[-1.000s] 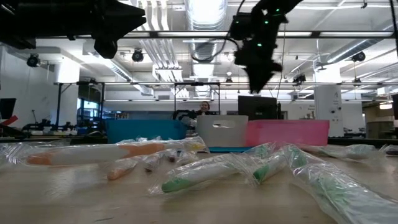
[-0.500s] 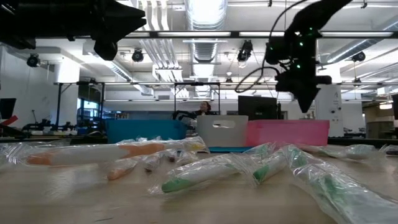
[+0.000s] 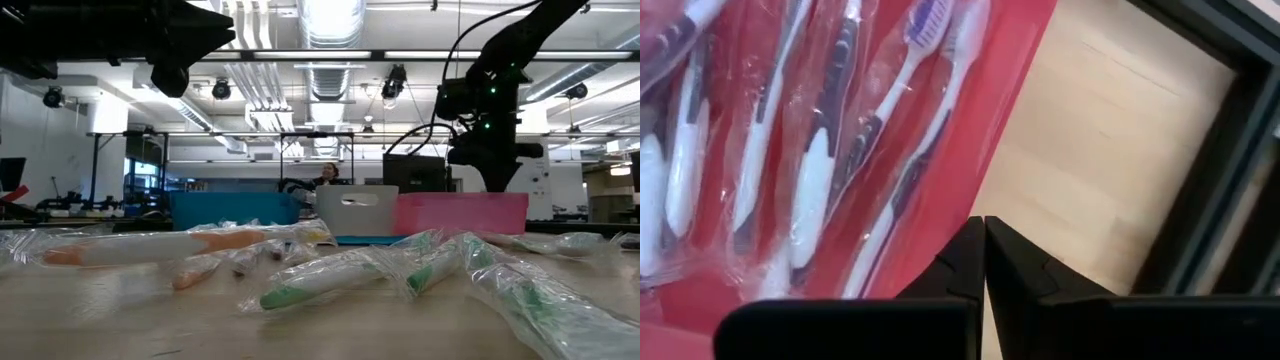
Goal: Pick & Place Toothbrushes
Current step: Adjust the pink bin on the table
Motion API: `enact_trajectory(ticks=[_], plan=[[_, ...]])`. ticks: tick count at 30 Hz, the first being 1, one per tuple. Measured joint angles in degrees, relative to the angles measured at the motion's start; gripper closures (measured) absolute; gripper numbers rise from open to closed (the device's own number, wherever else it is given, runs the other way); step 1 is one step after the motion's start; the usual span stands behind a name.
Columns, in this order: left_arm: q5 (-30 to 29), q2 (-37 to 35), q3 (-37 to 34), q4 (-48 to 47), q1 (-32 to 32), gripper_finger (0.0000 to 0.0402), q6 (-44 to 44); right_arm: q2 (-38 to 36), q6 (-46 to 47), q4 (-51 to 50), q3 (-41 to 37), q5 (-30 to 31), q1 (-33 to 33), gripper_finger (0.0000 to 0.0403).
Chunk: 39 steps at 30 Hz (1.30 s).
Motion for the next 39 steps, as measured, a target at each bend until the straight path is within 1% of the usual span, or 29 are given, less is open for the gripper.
enact_trajectory(ticks=[6,9,12,21,27,33,37,39], plan=[[0.00,0.00,0.00,-0.04,0.00,0.0312,0.02,0.00,-0.09,1.68,0.07,-0.91,0.02,0.0394],[0.00,0.00,0.00,-0.07,0.01,0.0312,0.02,0.00,-0.11,1.80,0.07,-2.93,0.00,0.0394],[0.00,0.00,0.00,-0.12,0.00,0.0312,0.02,0.00,-0.09,2.68,0.04,-3.69,0.06,0.0394],[-0.02,0.02,0.00,-0.91,0.01,0.0312,0.04,0.02,0.36,1.20,-0.09,-2.15,-0.09,0.0394],[-0.02,0.02,0.00,-0.87,0.00,0.0312,0.07,0.04,0.37,3.17,-0.22,-7.98,-0.09,0.0394],[-0.04,0.02,0.00,-0.97,0.01,0.0312,0.07,0.04,0.38,2.54,-0.39,-7.90,-0.07,0.0394],[-0.04,0.02,0.00,-1.11,0.02,0.0312,0.07,0.04,-0.59,2.71,-0.40,-9.57,0.21,0.0394],[-0.04,0.02,0.00,-1.22,0.00,0.0312,0.29,-0.18,-1.04,2.68,-0.38,-9.29,0.21,0.0394]])
